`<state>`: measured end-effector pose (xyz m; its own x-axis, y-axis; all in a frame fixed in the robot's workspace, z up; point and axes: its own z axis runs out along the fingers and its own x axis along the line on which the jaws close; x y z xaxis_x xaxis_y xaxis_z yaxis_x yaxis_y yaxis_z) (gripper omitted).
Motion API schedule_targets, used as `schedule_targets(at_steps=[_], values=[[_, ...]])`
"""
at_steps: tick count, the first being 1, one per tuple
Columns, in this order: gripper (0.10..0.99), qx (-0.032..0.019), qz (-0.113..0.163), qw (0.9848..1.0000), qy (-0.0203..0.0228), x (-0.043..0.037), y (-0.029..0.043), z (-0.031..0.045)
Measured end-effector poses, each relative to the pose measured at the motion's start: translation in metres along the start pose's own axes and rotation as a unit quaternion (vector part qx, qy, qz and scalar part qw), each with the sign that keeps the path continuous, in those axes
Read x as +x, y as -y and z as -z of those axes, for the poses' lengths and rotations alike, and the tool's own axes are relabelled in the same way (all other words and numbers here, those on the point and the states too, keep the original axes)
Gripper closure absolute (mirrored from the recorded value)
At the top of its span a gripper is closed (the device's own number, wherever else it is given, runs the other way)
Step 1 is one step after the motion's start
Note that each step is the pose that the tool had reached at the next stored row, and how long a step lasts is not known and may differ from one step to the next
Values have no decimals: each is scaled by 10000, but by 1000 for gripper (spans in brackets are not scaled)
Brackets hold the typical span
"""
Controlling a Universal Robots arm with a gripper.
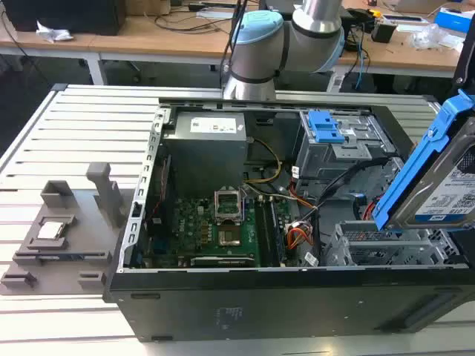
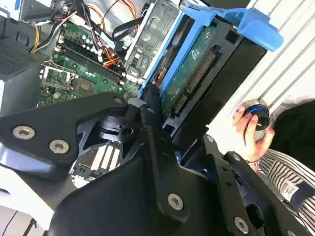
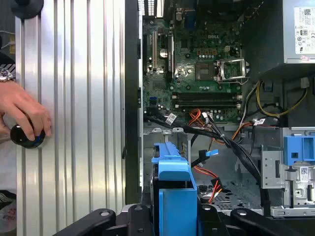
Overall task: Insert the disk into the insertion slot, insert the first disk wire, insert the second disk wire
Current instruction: 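Insert the disk into the insertion slot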
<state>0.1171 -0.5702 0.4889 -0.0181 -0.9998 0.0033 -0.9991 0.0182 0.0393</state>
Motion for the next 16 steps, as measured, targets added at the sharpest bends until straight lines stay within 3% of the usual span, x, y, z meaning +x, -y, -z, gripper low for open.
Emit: schedule_targets(at_steps=[3, 16], values=[[725, 0, 0, 10000, 0, 0, -4, -50], [725, 0, 0, 10000, 1, -44, -4, -66]])
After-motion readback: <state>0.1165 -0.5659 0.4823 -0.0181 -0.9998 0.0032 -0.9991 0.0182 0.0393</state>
